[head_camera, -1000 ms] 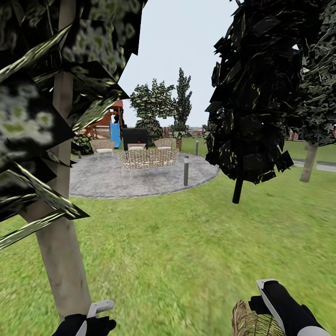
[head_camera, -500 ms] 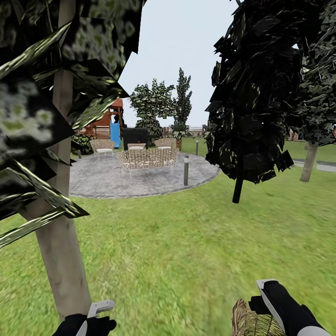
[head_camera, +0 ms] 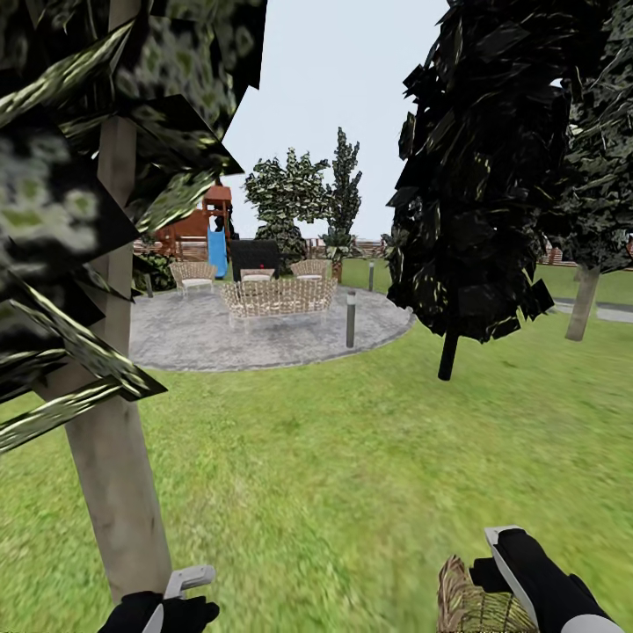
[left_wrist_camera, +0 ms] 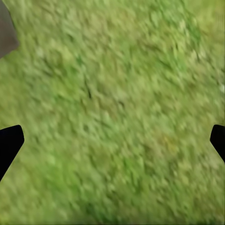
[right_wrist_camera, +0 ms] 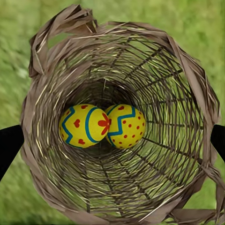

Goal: Take the three Easter eggs out of the wicker basket on the lawn in the garden, then place them on the lawn next to a single tree (choose any tree) so that all three eggs are next to the same tree and none are left in the basket.

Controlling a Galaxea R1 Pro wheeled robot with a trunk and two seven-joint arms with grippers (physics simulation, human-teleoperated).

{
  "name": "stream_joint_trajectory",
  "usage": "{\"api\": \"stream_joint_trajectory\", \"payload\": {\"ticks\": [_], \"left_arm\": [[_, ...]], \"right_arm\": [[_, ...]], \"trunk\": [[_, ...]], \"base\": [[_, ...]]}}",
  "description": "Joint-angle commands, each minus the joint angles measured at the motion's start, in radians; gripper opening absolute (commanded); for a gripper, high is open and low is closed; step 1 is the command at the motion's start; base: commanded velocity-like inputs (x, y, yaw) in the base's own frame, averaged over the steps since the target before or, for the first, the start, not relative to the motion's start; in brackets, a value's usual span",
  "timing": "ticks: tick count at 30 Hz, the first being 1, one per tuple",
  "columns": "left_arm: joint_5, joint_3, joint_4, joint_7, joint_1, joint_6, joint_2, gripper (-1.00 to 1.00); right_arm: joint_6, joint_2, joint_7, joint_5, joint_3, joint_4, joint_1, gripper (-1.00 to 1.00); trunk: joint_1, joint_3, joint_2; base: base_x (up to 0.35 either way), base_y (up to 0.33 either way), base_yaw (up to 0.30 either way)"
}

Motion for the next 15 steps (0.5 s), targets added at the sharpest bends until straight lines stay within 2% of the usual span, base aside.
{"api": "stream_joint_trajectory", "payload": {"ticks": [1,15], "left_arm": [[0.004,0.003,-0.001,-0.002,0.0,0.006,0.0,1.0],[0.004,0.005,-0.001,-0.003,0.0,0.008,0.001,1.0]], "right_arm": [[0.005,-0.001,-0.002,0.0,0.005,-0.001,-0.001,1.0],[0.005,-0.001,-0.002,-0.001,0.005,-0.001,-0.001,1.0]], "trunk": [[0.004,-0.004,-0.008],[0.058,-0.048,-0.106]], "base": [[0.0,0.0,0.0],[0.0,0.0,0.0]]}}
